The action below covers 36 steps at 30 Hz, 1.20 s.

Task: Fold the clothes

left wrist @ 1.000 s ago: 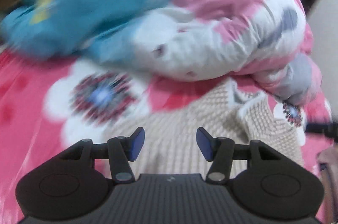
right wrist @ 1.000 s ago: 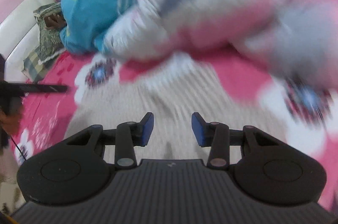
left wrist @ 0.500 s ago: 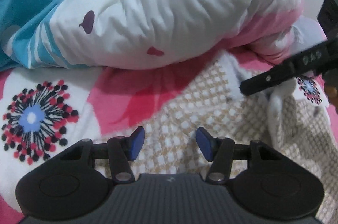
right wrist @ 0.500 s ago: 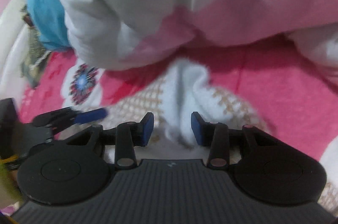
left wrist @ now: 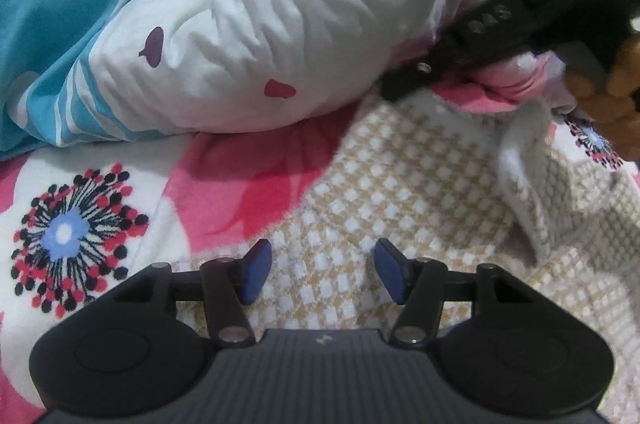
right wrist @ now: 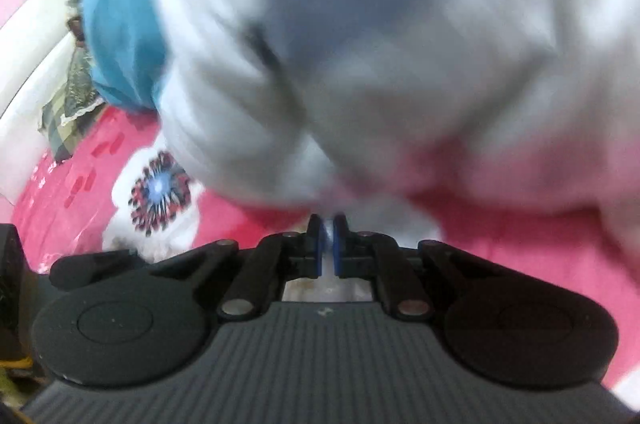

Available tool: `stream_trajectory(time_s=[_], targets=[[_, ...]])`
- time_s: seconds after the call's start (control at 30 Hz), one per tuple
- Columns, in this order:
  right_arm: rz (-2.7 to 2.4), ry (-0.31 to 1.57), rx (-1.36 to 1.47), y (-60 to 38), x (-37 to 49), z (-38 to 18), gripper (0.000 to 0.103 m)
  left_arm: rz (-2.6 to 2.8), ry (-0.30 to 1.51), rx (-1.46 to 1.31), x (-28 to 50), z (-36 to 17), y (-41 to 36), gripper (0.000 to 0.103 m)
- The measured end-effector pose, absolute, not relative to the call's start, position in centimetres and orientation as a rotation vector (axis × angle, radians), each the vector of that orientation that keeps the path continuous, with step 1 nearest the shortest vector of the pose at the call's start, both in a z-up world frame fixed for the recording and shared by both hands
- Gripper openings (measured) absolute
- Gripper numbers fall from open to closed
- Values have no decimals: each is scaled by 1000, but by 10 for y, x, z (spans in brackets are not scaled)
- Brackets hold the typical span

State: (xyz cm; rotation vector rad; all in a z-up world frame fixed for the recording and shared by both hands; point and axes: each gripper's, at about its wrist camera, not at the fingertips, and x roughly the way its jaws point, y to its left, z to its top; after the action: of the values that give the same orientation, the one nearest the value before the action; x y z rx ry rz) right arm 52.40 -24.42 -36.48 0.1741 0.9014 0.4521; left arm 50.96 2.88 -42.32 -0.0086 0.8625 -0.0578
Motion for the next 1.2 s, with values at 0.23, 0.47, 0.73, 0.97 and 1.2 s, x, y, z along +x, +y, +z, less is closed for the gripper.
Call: stream_trajectory(time_s=[0.23, 0.47, 0.73, 0.97, 1.2], targets=[[397, 843, 309, -275, 523, -398, 12, -21, 860, 18, 511, -426, 16, 65], [298, 670, 431, -345, 444, -340, 17, 13, 871, 0, 514, -419, 16, 66], [366, 754, 290, -331, 394, -356, 14, 17, 816, -87, 514, -386, 23, 63], [386, 760, 328, -344, 433, -323, 16, -229, 830, -12, 538, -387, -30, 64], [450, 1106, 88, -294, 531, -351, 34, -250, 872, 23, 554, -404, -50, 55]])
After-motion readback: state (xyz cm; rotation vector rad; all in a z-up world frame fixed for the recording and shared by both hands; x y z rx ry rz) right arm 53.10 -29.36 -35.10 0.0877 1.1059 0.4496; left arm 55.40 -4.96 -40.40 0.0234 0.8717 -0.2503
